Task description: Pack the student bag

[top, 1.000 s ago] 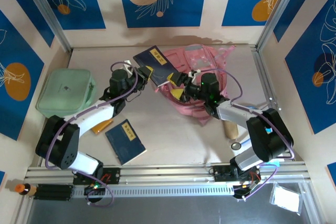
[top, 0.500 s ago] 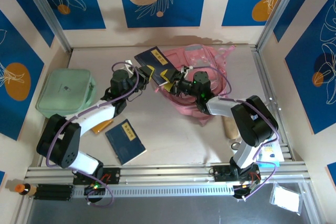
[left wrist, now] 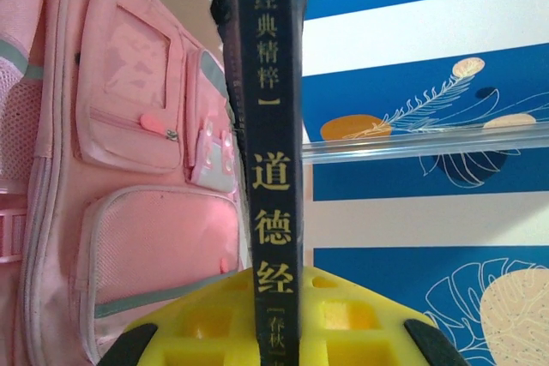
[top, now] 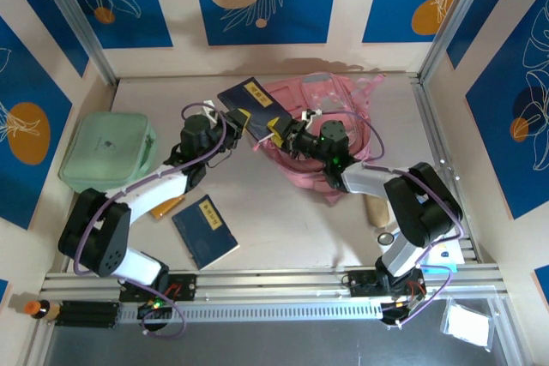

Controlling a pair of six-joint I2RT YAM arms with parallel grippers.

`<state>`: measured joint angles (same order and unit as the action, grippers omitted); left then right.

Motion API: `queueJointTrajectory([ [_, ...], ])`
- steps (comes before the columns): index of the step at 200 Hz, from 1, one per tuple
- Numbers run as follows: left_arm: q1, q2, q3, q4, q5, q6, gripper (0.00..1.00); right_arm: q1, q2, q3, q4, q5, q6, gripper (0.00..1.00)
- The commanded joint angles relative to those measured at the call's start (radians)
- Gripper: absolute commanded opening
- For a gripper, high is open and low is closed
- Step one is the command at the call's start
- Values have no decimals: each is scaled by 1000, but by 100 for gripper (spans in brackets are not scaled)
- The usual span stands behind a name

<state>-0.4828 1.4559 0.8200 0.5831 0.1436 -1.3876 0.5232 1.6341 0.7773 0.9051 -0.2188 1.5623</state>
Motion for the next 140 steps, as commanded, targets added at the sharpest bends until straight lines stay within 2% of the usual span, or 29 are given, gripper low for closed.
queueJointTrajectory([
  [1,0,-51,9,-19,-24,74,5,-6,-47,-5,-37,27,-64,14],
  [14,0,-64,17,-81,-28,119,13,-10,-61,1,-89,27,-84,3],
  [24,0,-76,19,-121,-33,160,20,-14,-76,3,-126,28,-109,0],
  [67,-6,-119,57,-381,-35,405,54,-51,-175,-5,-284,41,-254,0],
  [108,-51,-106,150,-593,-49,673,79,-123,-327,-2,-553,83,-457,0],
  [124,-85,-68,205,-639,-35,783,82,-157,-398,-1,-679,124,-529,0],
  [140,-112,5,281,-677,66,897,87,-197,-467,-6,-789,165,-572,0],
])
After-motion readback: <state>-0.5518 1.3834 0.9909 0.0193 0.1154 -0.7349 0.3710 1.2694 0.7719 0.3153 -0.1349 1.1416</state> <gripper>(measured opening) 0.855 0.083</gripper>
